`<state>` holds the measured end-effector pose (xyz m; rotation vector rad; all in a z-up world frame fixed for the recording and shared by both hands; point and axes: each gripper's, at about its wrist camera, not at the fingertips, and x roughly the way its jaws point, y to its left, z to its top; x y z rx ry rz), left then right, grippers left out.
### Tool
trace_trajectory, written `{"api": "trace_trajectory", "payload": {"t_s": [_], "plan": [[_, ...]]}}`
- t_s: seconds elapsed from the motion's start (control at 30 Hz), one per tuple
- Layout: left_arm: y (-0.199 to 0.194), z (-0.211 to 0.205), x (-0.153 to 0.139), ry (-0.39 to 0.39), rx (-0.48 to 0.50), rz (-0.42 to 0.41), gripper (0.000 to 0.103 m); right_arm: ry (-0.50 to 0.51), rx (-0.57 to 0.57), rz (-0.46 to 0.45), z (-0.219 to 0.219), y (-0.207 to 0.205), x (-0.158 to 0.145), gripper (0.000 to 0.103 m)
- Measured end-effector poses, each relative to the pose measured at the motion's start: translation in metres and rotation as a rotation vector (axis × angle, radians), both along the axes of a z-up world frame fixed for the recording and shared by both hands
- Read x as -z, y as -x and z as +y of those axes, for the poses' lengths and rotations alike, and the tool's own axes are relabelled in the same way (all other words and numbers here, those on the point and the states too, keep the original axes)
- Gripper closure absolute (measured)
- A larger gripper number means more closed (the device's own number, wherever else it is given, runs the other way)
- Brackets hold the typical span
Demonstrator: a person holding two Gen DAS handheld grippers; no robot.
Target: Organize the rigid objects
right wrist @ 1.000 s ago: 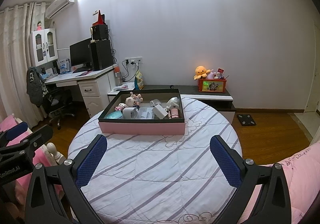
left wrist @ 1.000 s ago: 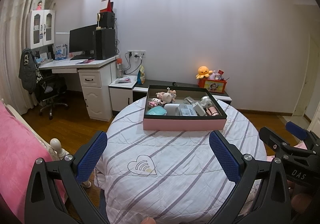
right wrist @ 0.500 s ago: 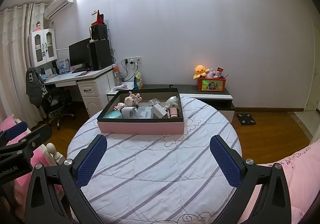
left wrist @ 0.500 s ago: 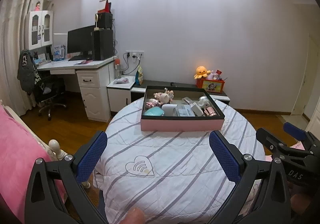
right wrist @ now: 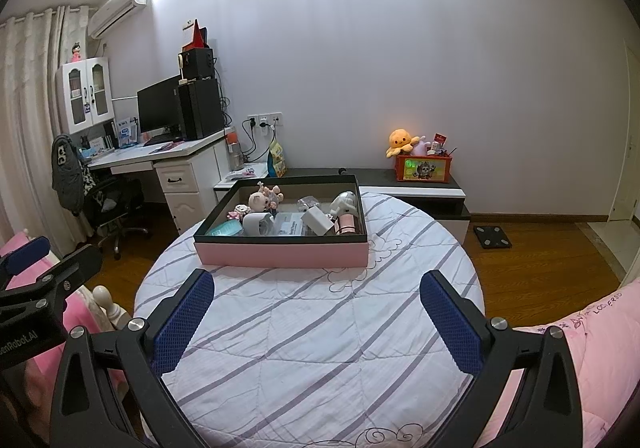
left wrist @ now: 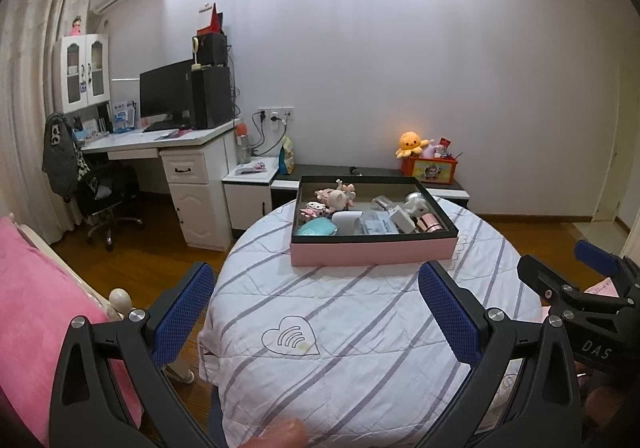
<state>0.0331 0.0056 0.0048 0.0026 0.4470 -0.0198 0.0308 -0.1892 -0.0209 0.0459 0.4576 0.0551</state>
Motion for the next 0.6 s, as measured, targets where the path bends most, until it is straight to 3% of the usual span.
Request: {"api": "trace_trajectory", "payload": {"t_s": [0.6], "plan": [[0.0025, -0.0019, -0.0004, 0.003, 0.026, -0.014, 0.0, -0.001, 0.001, 0.002, 0.0005, 0.0004, -0.0001, 0.0]]}}
